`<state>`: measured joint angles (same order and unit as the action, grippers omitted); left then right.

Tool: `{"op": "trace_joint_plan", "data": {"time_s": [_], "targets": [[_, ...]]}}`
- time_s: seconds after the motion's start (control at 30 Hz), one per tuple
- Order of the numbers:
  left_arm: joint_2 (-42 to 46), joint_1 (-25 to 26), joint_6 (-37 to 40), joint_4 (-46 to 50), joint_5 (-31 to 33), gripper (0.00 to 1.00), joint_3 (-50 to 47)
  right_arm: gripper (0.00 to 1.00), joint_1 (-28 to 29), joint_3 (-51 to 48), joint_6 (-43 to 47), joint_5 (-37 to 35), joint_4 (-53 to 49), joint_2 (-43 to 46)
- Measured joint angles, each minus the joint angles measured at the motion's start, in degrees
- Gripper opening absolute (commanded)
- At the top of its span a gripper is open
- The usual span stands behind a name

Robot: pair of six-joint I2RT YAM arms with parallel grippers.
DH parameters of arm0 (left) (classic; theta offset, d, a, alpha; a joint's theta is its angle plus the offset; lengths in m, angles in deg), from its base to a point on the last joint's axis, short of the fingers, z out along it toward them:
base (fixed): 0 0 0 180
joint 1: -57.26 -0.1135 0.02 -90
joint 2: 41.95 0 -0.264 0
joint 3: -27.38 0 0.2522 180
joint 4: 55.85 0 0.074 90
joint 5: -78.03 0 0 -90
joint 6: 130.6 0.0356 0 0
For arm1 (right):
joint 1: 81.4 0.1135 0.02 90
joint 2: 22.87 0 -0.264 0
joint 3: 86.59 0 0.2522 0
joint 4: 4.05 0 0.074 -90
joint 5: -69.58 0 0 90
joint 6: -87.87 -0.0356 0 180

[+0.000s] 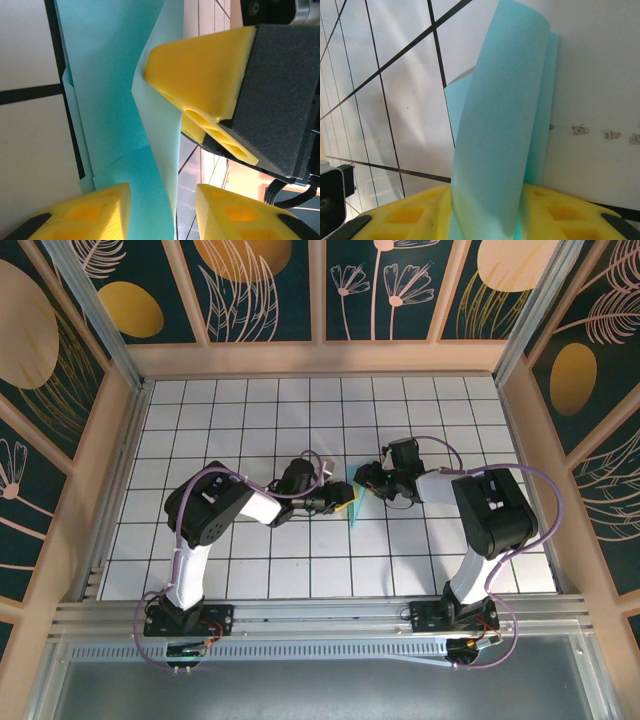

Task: Fold a paper plane with a square sheet of paper (fold left side to right side)
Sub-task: Fold the wing for the fifth time at the center of the table.

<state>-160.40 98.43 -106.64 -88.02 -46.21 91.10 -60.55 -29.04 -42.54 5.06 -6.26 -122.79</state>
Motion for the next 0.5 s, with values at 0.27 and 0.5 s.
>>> {"op": "trace_joint_plan", "data": {"time_s": [0.27, 0.5], "targets": [[-0.07, -0.44, 1.38, 3.69, 1.05, 0.33, 2.43, 0.40, 0.07, 0.00, 0.00, -0.11, 0.00, 0.00], [-0.28, -1.33, 3.19, 6.80, 3.28, 0.27, 4.13, 0.40, 0.17, 0.11, 0.00, -0.28, -0.20, 0.00]]}}
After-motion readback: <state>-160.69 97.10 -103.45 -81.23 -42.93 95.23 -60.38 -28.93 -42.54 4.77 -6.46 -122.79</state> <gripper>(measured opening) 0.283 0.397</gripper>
